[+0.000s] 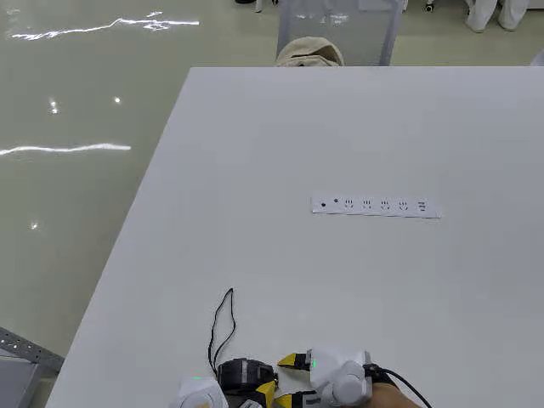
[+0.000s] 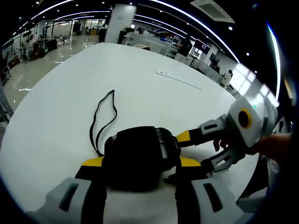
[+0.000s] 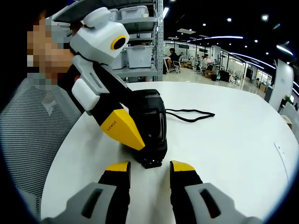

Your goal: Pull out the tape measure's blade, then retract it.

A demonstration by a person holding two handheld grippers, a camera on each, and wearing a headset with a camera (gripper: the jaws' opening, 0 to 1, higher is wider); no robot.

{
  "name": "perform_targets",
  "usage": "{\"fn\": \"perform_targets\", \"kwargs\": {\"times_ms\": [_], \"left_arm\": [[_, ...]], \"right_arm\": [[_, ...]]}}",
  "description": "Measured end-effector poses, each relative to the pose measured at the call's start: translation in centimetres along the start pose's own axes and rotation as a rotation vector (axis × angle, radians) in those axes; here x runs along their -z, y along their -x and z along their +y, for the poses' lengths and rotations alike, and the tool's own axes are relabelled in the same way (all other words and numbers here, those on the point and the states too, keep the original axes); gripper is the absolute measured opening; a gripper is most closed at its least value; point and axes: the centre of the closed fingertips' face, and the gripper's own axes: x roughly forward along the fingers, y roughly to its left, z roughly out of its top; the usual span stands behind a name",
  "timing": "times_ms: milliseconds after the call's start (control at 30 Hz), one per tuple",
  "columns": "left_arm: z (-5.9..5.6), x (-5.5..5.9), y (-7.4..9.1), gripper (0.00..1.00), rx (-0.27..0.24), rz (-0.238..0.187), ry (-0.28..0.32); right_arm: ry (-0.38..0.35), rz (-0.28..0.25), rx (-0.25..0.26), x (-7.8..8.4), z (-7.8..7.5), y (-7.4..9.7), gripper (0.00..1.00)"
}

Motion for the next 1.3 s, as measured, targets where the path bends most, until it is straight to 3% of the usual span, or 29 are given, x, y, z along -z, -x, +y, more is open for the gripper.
{"fn": "perform_targets", "kwargs": {"times_ms": [233, 333, 633, 1100, 1300], "left_arm": [[-0.1, 0.2, 0.0, 0.56, 0.032, 0.016, -0.042], [0.0, 0.3, 0.2, 0.56, 0.043, 0.028, -0.123], [-1.2, -0.3, 1.2, 0.66, 0.107, 0.018, -0.220], [-2.7, -1.5, 4.7, 0.72, 0.226, -0.011, -0.371], [-2.8, -1.3, 6.2, 0.75, 0.263, -0.015, -0.403]], "right_arm": [[-0.022, -0.011, 0.019, -0.4, 0.0, 0.6, 0.37], [-0.035, -0.018, 0.032, -0.7, 0.0, 1.1, 0.40], [-0.099, -0.033, 0.073, -1.6, 0.5, 3.1, 0.46], [-0.169, -0.063, 0.204, -2.8, 1.5, 7.8, 0.55], [-0.209, -0.049, 0.275, -2.3, 2.1, 9.7, 0.61]]}}
